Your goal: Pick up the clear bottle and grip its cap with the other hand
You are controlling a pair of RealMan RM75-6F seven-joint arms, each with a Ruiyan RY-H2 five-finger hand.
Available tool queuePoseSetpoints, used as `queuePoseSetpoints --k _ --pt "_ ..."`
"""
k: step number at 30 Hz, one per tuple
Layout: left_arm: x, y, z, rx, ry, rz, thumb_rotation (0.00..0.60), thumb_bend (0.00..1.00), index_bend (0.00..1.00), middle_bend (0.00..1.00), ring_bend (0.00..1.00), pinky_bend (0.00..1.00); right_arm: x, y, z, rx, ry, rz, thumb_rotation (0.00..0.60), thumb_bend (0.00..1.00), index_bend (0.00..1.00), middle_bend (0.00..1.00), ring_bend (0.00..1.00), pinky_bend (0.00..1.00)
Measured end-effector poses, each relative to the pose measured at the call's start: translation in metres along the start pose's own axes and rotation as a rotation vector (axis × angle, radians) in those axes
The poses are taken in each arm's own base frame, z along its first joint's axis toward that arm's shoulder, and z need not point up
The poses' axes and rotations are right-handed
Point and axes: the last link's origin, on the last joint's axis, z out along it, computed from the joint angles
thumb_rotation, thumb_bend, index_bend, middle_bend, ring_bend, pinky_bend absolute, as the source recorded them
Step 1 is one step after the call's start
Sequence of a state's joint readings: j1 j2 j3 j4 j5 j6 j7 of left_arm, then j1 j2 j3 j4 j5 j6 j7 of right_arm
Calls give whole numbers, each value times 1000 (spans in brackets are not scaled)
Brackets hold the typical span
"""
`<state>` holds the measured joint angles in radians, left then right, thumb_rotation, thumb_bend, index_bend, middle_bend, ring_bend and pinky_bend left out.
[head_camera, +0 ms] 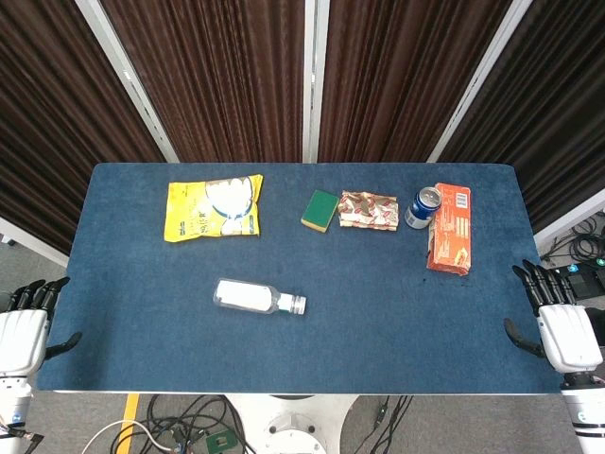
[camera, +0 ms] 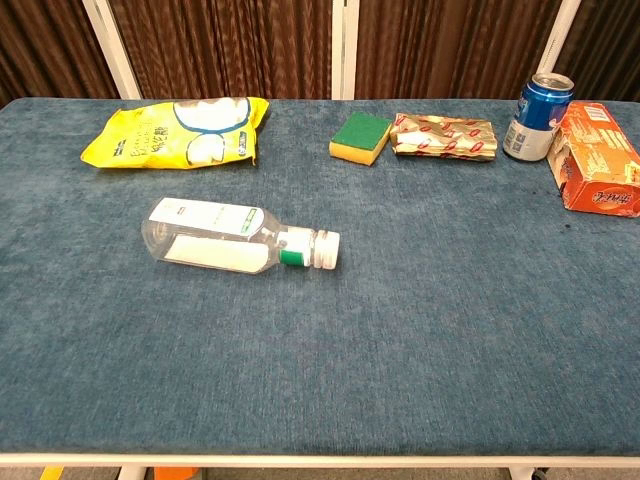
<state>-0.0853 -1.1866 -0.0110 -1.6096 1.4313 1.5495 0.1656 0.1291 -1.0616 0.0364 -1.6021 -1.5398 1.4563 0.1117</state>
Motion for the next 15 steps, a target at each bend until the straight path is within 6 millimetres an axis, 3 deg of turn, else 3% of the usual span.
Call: queuePoseSetpoints --k 9,15 --pt "0 5 3 -22 -10 0 600 130 172 208 132 178 3 -1 1 10 -1 23 600 306 0 21 0 0" --pt "5 24 26 -121 -13 -22 600 129 172 208 132 182 20 -3 8 41 34 30 600 305 0 24 0 0"
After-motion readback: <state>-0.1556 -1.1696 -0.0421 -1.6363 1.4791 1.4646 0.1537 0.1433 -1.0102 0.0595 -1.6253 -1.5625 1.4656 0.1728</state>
